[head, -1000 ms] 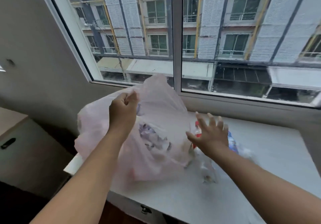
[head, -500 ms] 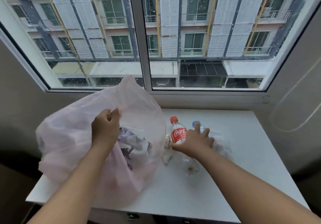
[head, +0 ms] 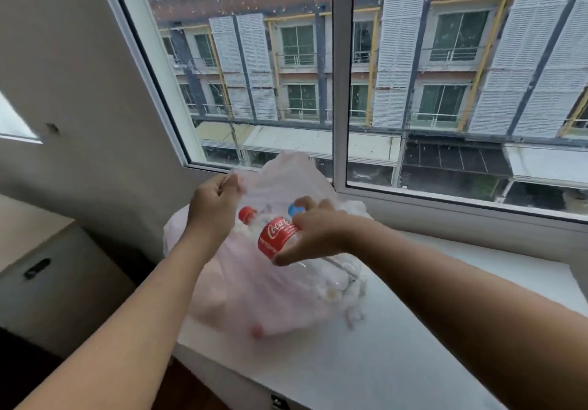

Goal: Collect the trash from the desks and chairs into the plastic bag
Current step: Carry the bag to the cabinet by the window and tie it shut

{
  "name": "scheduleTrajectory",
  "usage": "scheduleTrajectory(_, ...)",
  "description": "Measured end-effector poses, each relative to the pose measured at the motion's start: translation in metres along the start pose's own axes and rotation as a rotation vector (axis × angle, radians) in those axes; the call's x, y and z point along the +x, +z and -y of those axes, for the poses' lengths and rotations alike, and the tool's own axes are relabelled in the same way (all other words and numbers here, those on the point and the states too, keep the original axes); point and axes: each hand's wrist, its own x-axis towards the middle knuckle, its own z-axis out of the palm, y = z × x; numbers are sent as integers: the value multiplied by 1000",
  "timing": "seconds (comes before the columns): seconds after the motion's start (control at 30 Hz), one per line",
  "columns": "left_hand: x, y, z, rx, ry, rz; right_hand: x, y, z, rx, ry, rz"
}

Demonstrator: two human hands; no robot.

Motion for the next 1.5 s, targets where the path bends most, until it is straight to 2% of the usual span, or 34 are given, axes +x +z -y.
scheduleTrajectory(0.1, -3, -17, 0, 4, 22, -21, 36, 8, 30, -155, -104, -25)
scheduleTrajectory(0.23, -9, -37, 13, 64, 6, -4, 91, 17, 51, -153, -151, -26)
scheduleTrajectory(0.3, -18, -40, 19, 74, -8, -15, 110, 38, 51, -174, -177, -9)
scheduleTrajectory(0.47, -29, -39, 28, 96, -1, -85, 137, 77, 29, -228, -247, -120)
scheduleTrajectory(0.67, -15, -19, 28, 79, 6, -55, 112, 53, 4, -140, -321, -161)
scheduleTrajectory(0.73, -13, -3, 28, 92, 16, -27, 89, 41, -18, -139, -337, -229)
scheduleTrajectory(0.8, -16, 18, 33, 175, 24, -13, 62, 34, -51, -163, -343, -367)
scheduleTrajectory(0.87, -22, 41, 45, 250, -3, -15, 30, 36, -93, -178, -233, -460)
scheduleTrajectory(0.9, -26, 52, 52, 303, -19, -10, 12, 42, -116, -187, -126, -450)
scheduleTrajectory(1.0, -38, 78, 70, 414, 13, 38, -51, 76, -179, -199, 273, -285)
scheduleTrajectory(1.1, -41, 82, 77, 436, 21, 16, -99, 124, -203, -45, 482, -200)
scheduleTrajectory(1.23, -36, 83, 84, 431, 50, 10, -134, 184, -182, 78, 494, -190)
scheduleTrajectory(1.37, -28, 79, 93, 421, 90, 27, -143, 187, -186, 120, 425, -246)
scheduleTrajectory(1.5, -25, 78, 93, 401, 82, 34, -156, 177, -208, 458, 456, -389)
